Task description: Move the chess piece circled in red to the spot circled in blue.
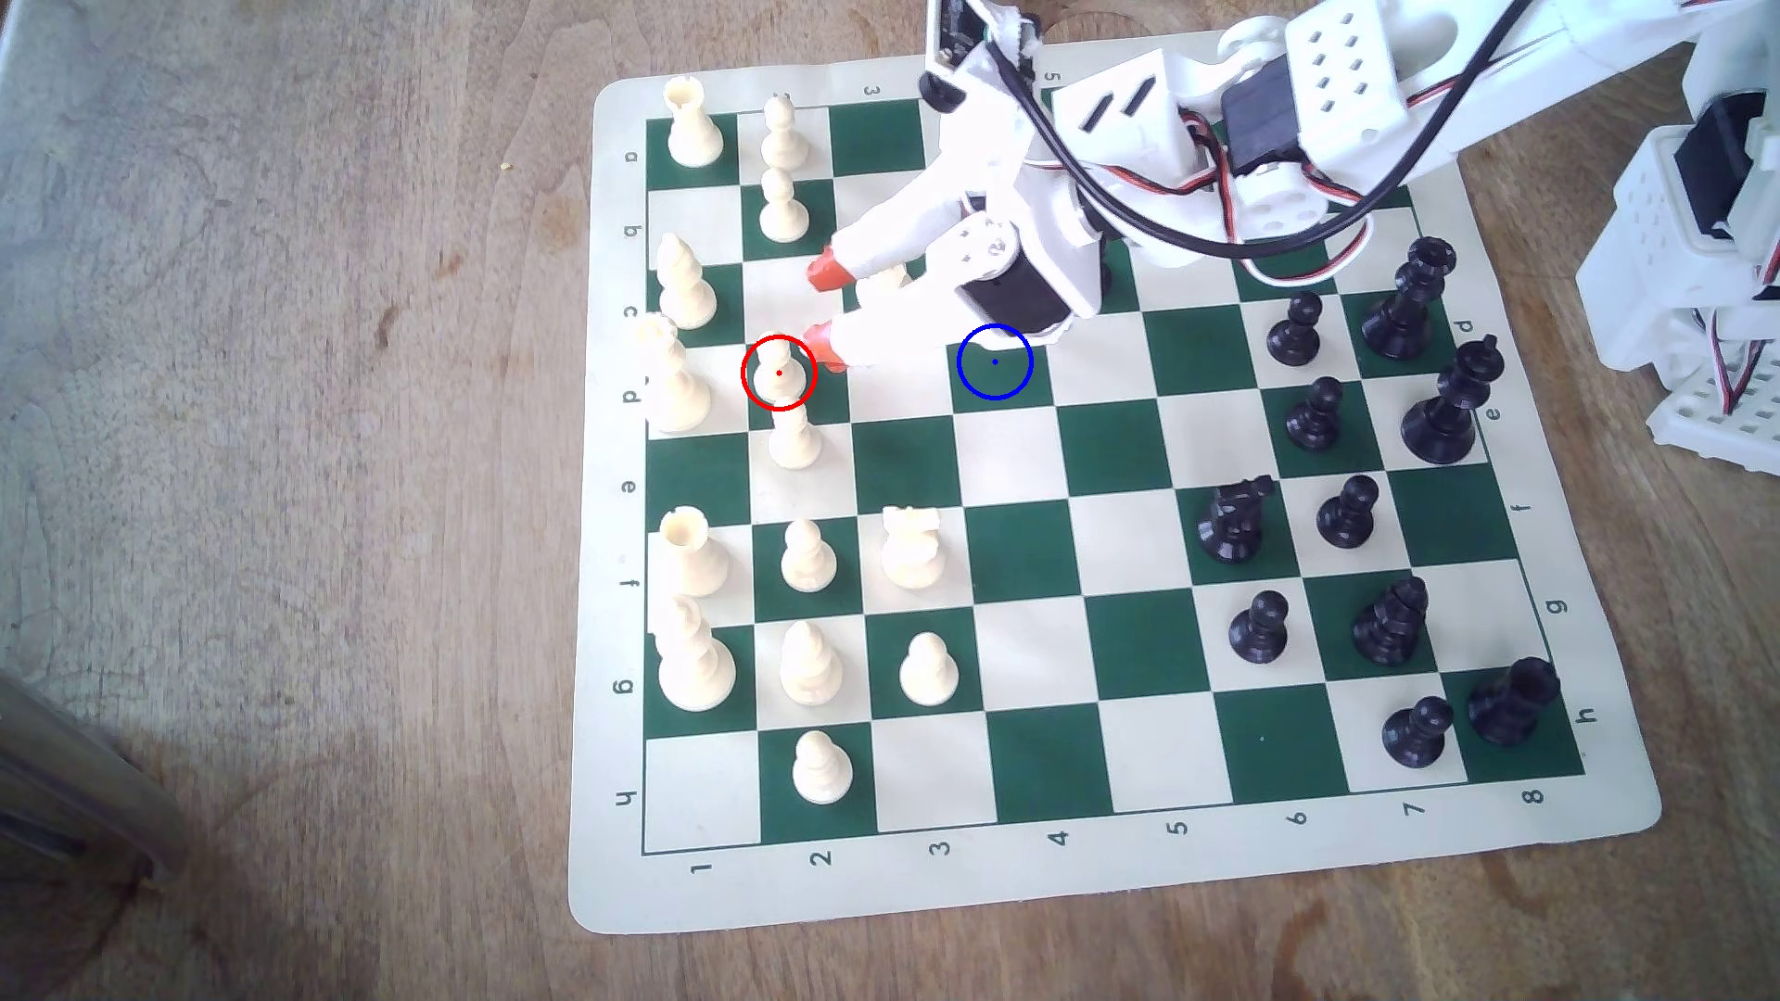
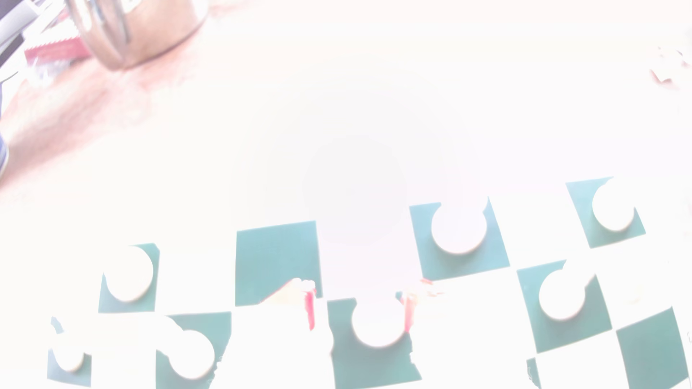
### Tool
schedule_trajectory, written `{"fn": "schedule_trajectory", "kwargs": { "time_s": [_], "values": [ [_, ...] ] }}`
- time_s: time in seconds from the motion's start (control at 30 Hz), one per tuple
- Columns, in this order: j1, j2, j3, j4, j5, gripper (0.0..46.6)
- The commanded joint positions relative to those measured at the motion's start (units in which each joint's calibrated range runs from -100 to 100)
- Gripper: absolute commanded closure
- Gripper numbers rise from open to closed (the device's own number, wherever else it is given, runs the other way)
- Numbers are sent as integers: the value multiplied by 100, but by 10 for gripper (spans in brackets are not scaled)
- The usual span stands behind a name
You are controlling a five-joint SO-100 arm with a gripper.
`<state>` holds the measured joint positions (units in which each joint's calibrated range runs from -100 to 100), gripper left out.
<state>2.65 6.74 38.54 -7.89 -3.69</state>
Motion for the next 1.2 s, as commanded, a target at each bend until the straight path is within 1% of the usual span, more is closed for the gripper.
{"fn": "schedule_trajectory", "kwargs": {
  "time_s": [0.0,0.1,0.4,0.7,0.8,1.17],
  "values": [
    [-144,208,-926,11,-24,327],
    [-129,522,-1271,60,-29,323],
    [122,794,-1398,-87,0,321],
    [83,972,-1407,-186,-24,325],
    [67,1074,-1452,-210,-103,325],
    [51,1244,-1742,-145,-127,337]
  ]
}}
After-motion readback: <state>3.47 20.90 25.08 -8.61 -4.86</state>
